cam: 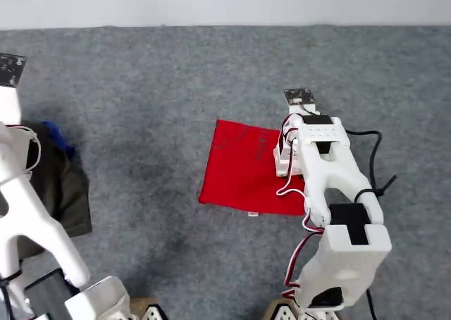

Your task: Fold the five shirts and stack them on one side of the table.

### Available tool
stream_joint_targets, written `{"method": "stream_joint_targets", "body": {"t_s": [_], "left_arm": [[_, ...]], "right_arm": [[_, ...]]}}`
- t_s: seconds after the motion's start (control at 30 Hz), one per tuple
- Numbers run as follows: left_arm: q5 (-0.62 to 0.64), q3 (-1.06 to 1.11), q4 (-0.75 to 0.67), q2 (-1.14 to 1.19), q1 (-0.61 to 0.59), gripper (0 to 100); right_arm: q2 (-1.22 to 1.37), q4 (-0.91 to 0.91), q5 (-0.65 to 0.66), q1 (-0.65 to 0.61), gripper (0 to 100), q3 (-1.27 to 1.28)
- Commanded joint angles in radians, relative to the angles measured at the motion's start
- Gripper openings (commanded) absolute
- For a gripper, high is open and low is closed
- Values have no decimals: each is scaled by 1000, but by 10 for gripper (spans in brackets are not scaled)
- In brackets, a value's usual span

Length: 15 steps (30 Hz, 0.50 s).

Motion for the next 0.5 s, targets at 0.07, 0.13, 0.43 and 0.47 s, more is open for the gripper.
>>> {"method": "stream_joint_targets", "body": {"t_s": [0.07, 0.13, 0.43, 0.47], "left_arm": [[-2, -2, 18, -37, -3, 14], [-2, -2, 18, -37, -3, 14], [-2, 1, 18, -37, 0, 14], [-2, 1, 18, -37, 0, 14]], "right_arm": [[-122, 114, 258, 117, 10, -3], [-157, 150, 399, 176, 9, -3], [-133, 102, 1049, 341, 9, -146], [-111, 85, 1088, 337, 9, -183]]}}
